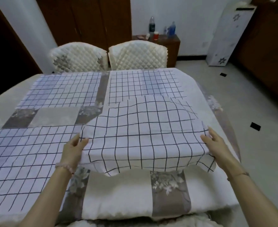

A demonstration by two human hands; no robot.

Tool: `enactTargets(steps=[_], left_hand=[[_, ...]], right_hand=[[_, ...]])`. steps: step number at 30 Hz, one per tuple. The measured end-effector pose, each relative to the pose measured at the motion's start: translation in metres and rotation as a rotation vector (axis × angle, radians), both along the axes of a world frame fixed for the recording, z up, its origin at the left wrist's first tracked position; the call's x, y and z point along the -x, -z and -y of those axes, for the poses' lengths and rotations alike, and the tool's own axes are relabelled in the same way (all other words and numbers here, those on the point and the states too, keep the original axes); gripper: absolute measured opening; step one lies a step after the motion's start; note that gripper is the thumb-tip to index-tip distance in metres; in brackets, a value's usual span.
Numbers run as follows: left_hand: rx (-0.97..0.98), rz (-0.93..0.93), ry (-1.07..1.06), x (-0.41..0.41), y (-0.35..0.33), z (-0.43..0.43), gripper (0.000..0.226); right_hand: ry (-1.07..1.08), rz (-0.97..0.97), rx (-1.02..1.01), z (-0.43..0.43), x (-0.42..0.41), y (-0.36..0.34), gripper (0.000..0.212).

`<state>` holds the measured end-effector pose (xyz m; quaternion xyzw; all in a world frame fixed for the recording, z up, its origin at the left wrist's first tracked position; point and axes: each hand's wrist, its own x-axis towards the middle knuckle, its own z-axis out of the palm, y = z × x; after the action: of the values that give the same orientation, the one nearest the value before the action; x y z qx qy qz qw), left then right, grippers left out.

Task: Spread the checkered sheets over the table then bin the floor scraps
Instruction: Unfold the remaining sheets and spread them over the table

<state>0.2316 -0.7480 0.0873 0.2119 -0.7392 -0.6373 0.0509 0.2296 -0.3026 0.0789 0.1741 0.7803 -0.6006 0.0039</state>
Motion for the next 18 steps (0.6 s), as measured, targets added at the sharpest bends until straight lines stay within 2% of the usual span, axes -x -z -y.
enactTargets(steps=[1,3,4,5,8,10,12,18], left_hand=[[0.022,0.041,-0.003,-0.003,0.011,-0.003,0.038],[0.057,0.146,0.014,-0.009,0.028,-0.007,0.008],[0.078,0.171,0.029,-0.01,0.037,-0.006,0.021],[0.08,0.196,0.04,-0.01,0.042,-0.005,0.024],[0.136,0.302,0.097,-0.007,0.056,-0.002,0.007],[0.161,0.361,0.105,-0.003,0.064,-0.001,0.018],[0.143,0.393,0.11,0.001,0.069,-0.001,0.016],[0.131,0.423,0.138,0.002,0.071,0.004,0.022]], right_hand=[[0.023,0.043,-0.003,0.0,-0.002,0.013,0.054],[0.064,0.138,-0.009,-0.001,-0.005,0.035,0.058],[0.073,0.176,-0.022,-0.001,-0.006,0.044,0.059],[0.075,0.203,-0.037,-0.001,-0.007,0.052,0.06],[0.087,0.251,-0.077,-0.002,-0.006,0.067,0.052],[0.095,0.262,-0.102,-0.002,-0.006,0.071,0.039],[0.096,0.271,-0.133,-0.004,-0.006,0.075,0.027],[0.092,0.298,-0.159,-0.007,-0.021,0.068,0.018]])
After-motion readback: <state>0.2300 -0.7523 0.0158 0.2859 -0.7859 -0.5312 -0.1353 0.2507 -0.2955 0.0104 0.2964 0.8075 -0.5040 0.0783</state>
